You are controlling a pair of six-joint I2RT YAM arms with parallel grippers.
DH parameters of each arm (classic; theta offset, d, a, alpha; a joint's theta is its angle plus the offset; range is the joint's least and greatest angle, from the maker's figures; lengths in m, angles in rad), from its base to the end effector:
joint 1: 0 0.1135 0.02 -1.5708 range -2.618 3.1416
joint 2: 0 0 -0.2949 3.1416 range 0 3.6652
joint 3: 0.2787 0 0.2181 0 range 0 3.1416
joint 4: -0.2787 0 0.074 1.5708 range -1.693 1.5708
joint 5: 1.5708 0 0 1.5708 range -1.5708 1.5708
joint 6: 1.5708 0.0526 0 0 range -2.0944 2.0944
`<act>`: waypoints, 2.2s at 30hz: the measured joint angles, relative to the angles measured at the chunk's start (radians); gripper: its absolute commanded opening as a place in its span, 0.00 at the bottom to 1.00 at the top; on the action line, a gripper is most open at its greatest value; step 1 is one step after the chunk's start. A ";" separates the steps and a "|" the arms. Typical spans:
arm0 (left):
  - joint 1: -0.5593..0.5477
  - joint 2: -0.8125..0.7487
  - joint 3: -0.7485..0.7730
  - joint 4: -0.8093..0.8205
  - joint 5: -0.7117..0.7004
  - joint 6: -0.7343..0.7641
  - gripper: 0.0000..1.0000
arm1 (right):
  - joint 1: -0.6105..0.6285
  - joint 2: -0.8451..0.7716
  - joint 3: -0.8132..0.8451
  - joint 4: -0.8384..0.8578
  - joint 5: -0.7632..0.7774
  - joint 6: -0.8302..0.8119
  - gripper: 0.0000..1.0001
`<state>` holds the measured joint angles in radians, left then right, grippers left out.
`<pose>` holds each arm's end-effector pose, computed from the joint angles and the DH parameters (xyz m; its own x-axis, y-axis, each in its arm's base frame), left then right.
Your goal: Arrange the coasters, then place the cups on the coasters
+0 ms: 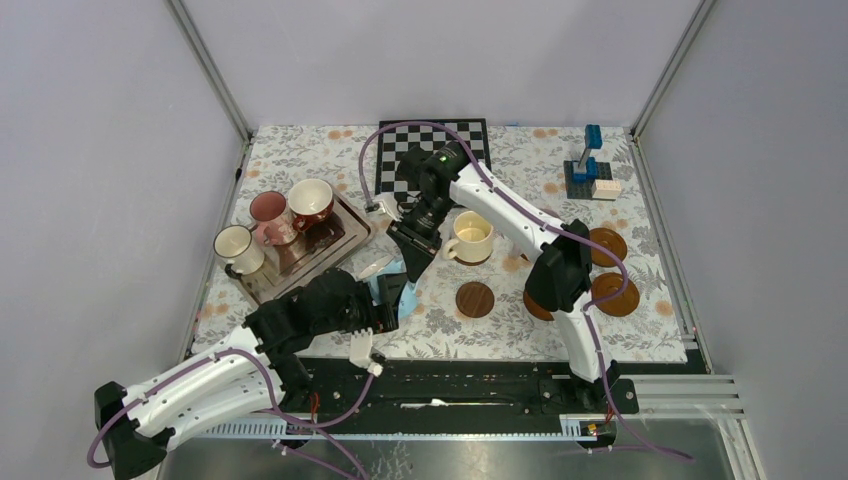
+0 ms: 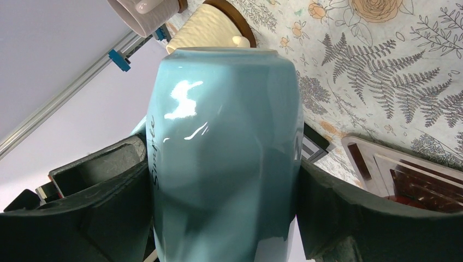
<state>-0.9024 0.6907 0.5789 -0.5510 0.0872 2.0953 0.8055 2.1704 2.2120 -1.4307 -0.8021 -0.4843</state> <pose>0.0630 -0.0871 0.2598 0.9045 0.2459 0.3484 -0.0828 -0.7002 0.7091 0.2591 0.3243 0.3169 -0.3277 -0.8083 -0.4891 -0.8406 0.0131 0.5415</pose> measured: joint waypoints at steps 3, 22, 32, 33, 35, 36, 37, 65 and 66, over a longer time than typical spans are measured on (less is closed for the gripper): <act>0.000 0.001 0.000 0.001 0.000 0.000 0.54 | -0.001 0.001 0.001 -0.001 0.000 0.005 0.00; 0.011 0.023 0.069 -0.013 -0.082 -0.009 0.99 | -0.042 -0.012 0.046 0.052 0.061 0.089 0.00; 0.009 0.005 0.150 -0.029 -0.085 -0.009 0.99 | -0.118 -0.026 0.066 0.075 0.191 0.085 0.00; 0.009 0.004 0.157 -0.029 -0.085 -0.009 0.99 | -0.136 -0.026 0.076 0.076 0.196 0.087 0.00; 0.009 0.005 0.174 -0.031 -0.093 -0.009 0.99 | -0.175 -0.033 0.095 0.082 0.206 0.089 0.00; 0.009 0.005 0.184 -0.031 -0.100 -0.008 0.99 | -0.199 -0.044 0.098 0.088 0.212 0.091 0.00; 0.009 0.005 0.195 -0.031 -0.110 -0.008 0.99 | -0.222 -0.059 0.098 0.091 0.216 0.094 0.00; 0.126 0.485 0.620 -0.019 -0.390 -1.049 0.99 | -1.030 -0.988 -0.834 0.502 0.483 0.312 0.00; 0.161 0.499 0.638 -0.026 -0.377 -1.106 0.99 | -1.037 -1.004 -0.872 0.517 0.511 0.331 0.00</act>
<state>-0.7418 1.1900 1.2171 -0.5774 -0.2901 0.9890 -0.2314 1.1664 1.3403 -0.9134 -0.2913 -0.1532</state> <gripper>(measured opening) 0.989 0.251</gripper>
